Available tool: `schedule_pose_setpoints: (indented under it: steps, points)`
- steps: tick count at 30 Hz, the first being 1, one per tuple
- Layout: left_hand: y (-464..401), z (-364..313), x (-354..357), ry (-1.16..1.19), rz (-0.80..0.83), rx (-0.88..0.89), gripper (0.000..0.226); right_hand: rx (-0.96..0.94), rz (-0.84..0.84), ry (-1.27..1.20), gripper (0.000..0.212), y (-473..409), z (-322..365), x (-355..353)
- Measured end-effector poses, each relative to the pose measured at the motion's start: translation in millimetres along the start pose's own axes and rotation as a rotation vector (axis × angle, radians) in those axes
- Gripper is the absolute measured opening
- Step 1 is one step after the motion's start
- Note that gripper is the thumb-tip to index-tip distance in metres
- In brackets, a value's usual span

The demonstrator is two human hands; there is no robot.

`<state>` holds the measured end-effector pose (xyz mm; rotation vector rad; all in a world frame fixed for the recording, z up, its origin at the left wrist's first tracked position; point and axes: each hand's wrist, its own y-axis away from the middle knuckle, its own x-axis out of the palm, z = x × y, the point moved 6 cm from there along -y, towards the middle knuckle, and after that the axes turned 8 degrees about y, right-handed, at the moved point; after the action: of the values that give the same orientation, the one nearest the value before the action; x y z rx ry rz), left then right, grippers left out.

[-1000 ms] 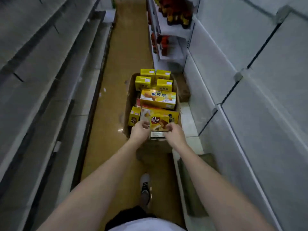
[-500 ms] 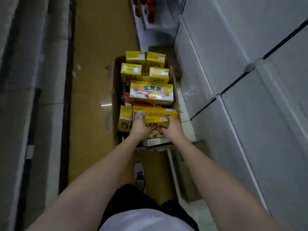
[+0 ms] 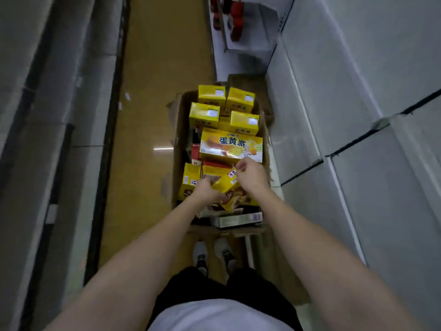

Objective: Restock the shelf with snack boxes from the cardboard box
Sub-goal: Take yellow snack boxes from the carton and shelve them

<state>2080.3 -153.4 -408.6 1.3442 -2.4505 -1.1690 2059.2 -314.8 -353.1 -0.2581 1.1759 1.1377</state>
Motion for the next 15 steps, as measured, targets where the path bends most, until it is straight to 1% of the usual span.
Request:
schedule_pose_setpoints:
  steps: [2, 4, 7, 8, 10, 11, 15]
  points:
    - [8, 0, -21, 0.059, -0.052, -0.01, 0.074, -0.079, 0.0, -0.028, 0.013, -7, 17, 5]
    - [19, 6, -48, 0.169, -0.142, -0.037, 0.068, -0.156, 0.012, -0.044, 0.014, -10, 40, 11]
    - [38, 26, -92, 0.318, -0.341, -0.078, 0.057, -0.246, 0.129, -0.052, 0.022, -9, 79, 36]
    - [47, 33, -103, 0.375, -0.39, -0.103, 0.058, -0.293, 0.173, -0.021, 0.023, -7, 92, 47]
    - [60, 49, -122, 0.47, -0.517, -0.127, 0.065, -0.388, 0.27, 0.131, 0.026, 0, 114, 68]
    - [69, 54, -130, 0.487, -0.581, -0.128, 0.065, -0.447, 0.311, 0.225, 0.028, 3, 124, 78]
    - [97, 72, -149, 0.477, -0.776, -0.148, 0.048, -0.705, 0.433, 0.561, 0.026, 25, 147, 112]
